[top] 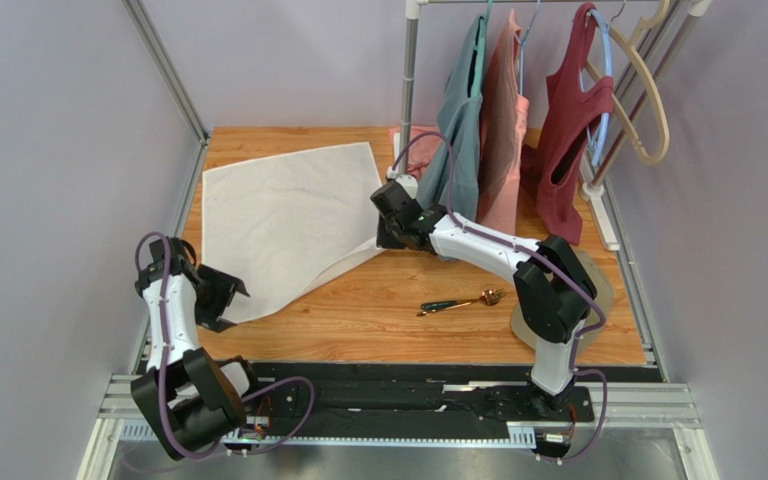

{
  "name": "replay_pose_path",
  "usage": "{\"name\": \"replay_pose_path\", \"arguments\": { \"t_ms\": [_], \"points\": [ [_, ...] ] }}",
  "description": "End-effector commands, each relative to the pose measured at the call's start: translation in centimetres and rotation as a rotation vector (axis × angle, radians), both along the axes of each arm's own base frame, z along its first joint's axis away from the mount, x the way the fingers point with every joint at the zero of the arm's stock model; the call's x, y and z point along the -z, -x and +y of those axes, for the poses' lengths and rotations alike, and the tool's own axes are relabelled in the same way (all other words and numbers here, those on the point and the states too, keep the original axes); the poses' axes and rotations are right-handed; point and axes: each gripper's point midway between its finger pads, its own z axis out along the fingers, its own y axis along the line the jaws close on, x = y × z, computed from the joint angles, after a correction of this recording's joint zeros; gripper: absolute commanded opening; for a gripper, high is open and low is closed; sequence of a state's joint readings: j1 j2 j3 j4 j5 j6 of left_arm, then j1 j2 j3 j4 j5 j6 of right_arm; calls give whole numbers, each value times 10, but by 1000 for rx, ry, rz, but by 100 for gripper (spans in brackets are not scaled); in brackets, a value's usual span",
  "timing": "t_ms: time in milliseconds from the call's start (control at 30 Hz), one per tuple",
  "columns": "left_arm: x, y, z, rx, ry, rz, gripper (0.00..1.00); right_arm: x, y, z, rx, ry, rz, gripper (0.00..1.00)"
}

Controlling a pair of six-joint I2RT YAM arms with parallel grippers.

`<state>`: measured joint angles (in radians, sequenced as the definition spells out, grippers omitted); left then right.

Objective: Fold the napkin into a case and place the utensils inside
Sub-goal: Flatten out the crumpled napkin at the center of the board.

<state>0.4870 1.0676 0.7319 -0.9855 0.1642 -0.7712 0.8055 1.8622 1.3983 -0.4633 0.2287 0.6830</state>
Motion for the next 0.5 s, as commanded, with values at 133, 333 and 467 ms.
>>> {"name": "replay_pose_path", "arguments": {
  "t_ms": [133, 333, 467],
  "points": [
    [-1, 28, 80, -391, -219, 115, 74, -12, -6, 28, -82, -145, 2, 0],
    [15, 48, 114, -521, -268, 174, 73, -5, 0, 23, -90, -158, 31, 0],
    [24, 50, 137, -495, -327, 206, 73, -5, 2, 22, -93, -158, 39, 0]
  ]
}}
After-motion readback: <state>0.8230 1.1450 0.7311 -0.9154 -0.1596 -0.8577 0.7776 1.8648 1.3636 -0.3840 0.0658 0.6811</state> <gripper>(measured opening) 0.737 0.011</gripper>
